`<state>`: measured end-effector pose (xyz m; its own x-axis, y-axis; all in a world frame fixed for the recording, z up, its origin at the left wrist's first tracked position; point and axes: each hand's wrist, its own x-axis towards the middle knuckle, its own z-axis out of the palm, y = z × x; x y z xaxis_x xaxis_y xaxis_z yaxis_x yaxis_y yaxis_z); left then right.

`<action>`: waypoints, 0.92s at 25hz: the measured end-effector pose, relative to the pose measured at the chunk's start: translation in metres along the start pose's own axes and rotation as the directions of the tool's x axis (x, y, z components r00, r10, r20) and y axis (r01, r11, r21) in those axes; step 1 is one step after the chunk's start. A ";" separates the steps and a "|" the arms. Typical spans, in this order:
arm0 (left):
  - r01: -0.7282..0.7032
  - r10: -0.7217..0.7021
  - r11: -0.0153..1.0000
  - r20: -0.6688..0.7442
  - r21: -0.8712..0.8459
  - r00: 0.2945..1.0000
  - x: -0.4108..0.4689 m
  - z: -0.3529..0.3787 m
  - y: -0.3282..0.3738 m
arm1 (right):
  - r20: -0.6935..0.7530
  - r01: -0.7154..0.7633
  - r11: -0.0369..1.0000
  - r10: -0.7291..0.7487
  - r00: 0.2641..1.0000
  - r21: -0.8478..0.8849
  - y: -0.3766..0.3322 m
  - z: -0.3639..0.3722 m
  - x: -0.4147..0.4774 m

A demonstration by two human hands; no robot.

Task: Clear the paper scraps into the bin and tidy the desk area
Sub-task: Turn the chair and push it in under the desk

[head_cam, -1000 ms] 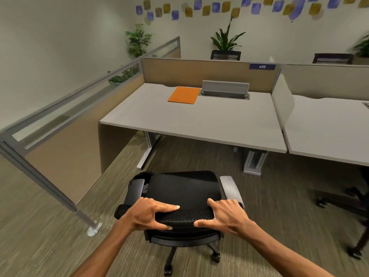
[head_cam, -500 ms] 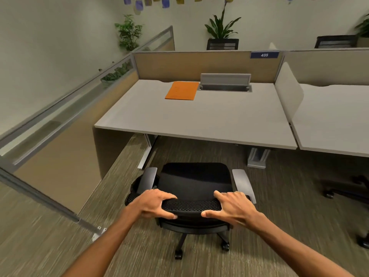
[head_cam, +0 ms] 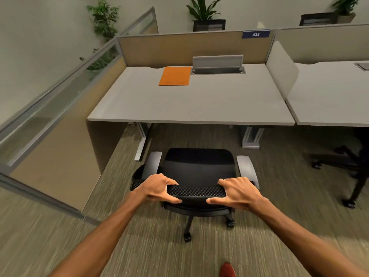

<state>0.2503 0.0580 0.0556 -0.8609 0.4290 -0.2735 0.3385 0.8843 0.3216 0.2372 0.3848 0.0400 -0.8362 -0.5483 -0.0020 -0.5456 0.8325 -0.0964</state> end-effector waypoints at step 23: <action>-0.075 0.078 0.989 -0.019 0.126 0.997 -0.016 -0.027 -0.082 | 0.049 -0.138 0.990 0.138 0.989 0.003 -0.029 0.001 0.048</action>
<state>0.2260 -0.0263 0.0576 -0.8391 0.4930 -0.2301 0.4472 0.8659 0.2243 0.2125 0.3340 0.0421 -0.8998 -0.4316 -0.0639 -0.4247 0.9000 -0.0979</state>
